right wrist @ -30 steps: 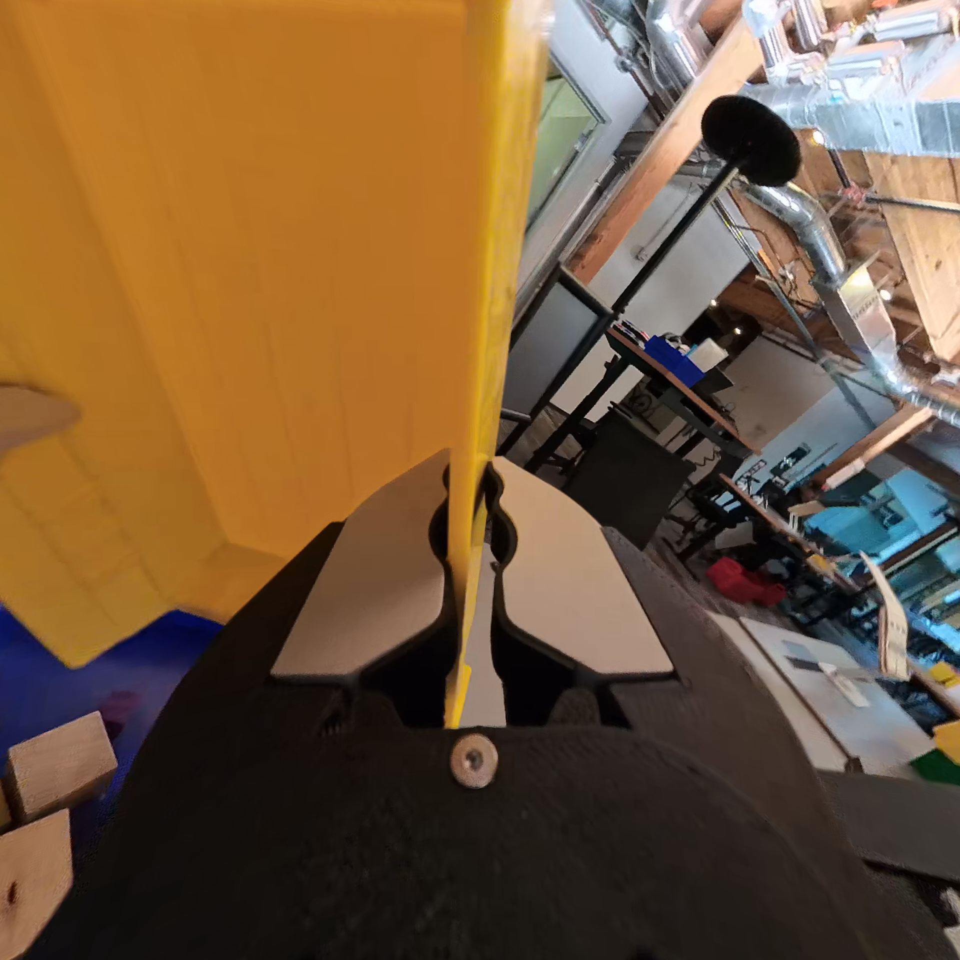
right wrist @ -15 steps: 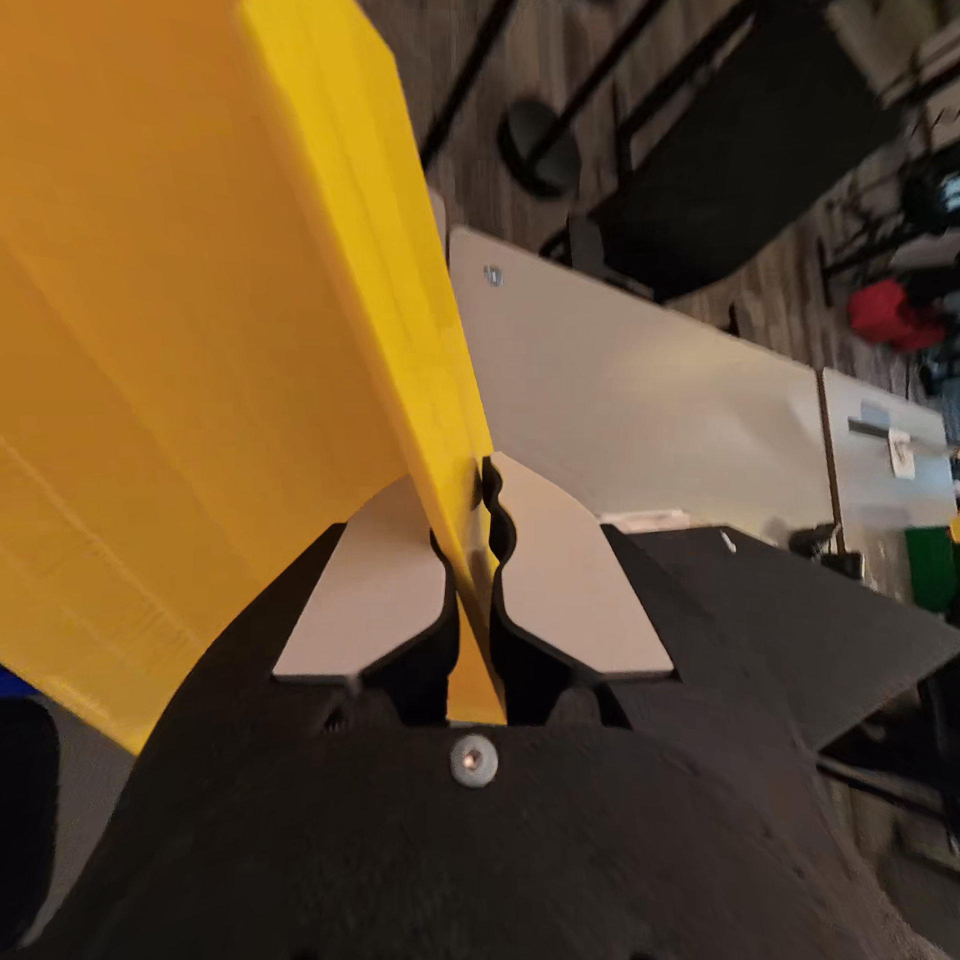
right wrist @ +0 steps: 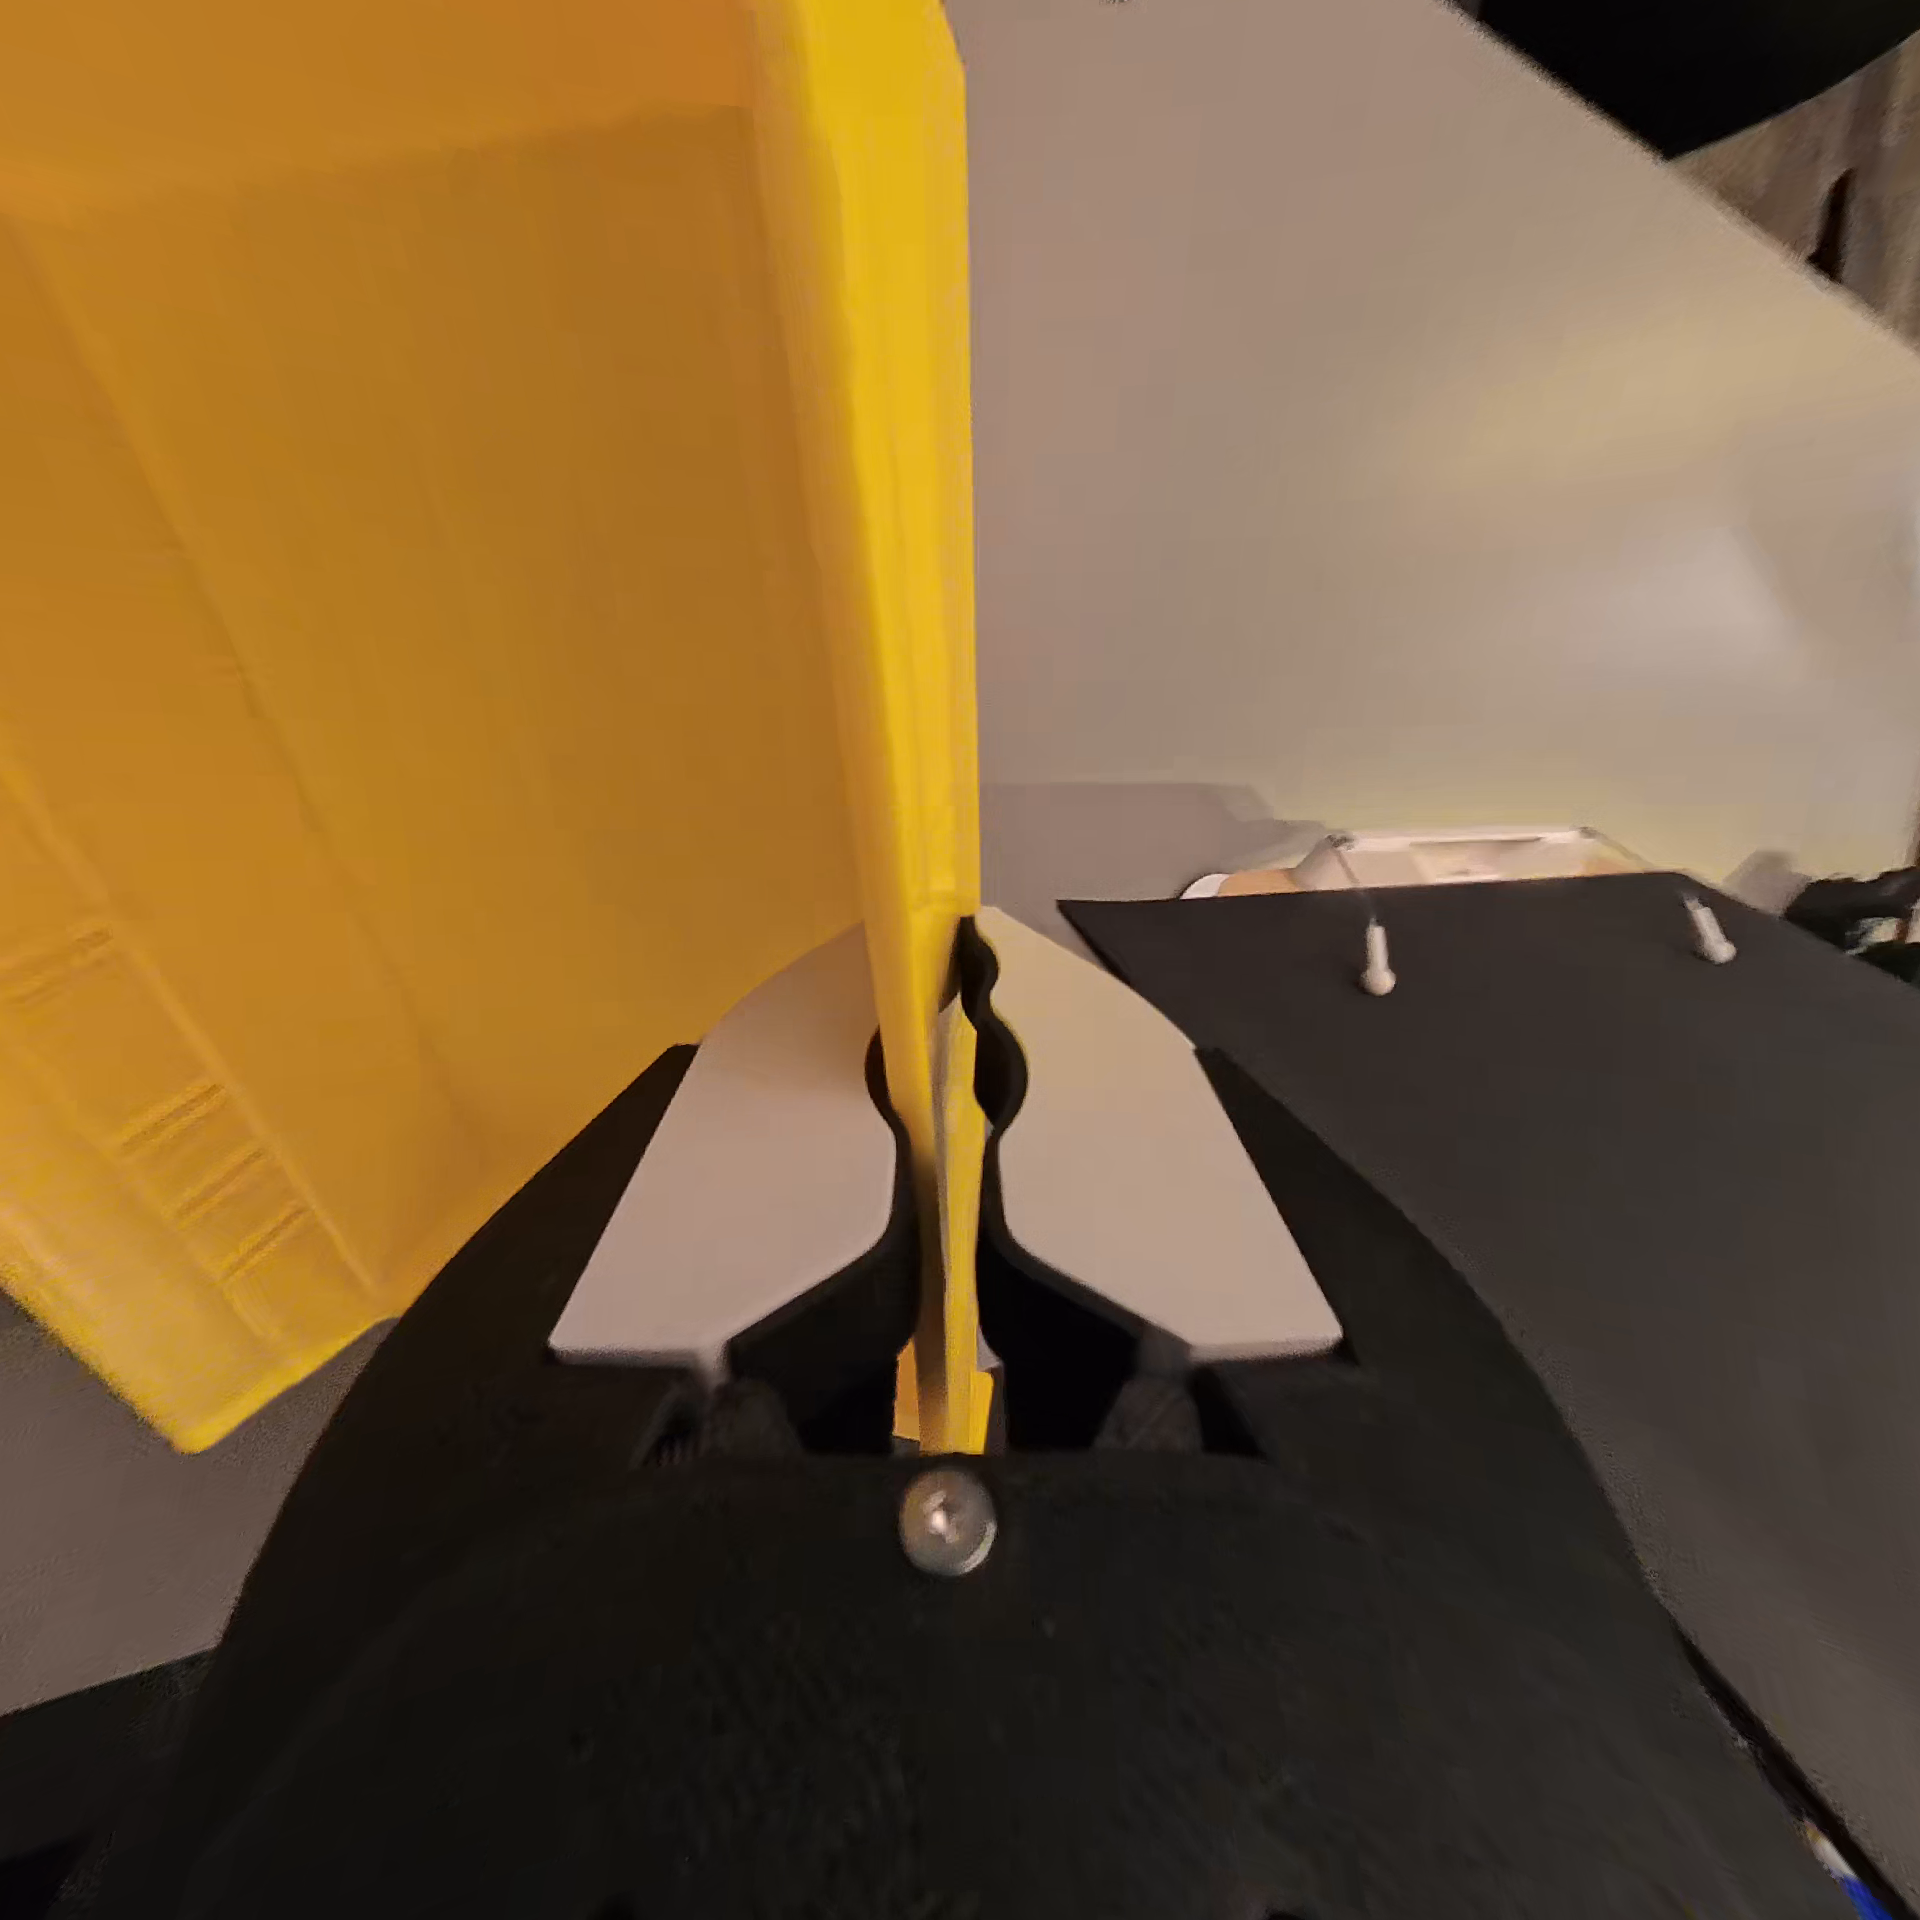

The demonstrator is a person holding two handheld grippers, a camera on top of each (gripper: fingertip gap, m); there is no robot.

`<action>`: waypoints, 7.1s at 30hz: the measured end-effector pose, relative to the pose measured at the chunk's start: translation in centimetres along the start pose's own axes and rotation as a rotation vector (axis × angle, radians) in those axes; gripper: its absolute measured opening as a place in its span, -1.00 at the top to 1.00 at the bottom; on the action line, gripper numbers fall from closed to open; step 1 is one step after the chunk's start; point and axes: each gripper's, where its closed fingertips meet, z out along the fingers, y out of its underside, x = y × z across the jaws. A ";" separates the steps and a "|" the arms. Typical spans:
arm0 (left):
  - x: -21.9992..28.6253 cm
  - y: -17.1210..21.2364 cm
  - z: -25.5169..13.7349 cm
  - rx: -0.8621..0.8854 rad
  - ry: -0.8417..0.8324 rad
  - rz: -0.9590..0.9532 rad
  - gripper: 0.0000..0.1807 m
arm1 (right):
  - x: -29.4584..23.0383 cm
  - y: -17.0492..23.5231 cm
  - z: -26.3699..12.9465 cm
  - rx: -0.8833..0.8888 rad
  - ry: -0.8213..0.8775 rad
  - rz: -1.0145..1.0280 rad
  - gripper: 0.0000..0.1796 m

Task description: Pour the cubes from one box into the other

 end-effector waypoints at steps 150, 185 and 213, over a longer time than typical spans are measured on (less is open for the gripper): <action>-13.9 8.8 -22.0 -0.085 -0.266 -0.431 0.93 | -39.4 -19.4 -13.0 -0.246 -0.759 0.174 0.95; 1.3 -11.2 -12.6 0.387 0.116 -0.108 0.93 | -13.6 -16.5 -9.5 -0.038 -0.161 0.096 0.93; 2.3 -7.3 -14.9 0.890 0.077 0.044 0.93 | -16.6 -14.1 -17.7 0.677 0.205 0.098 0.96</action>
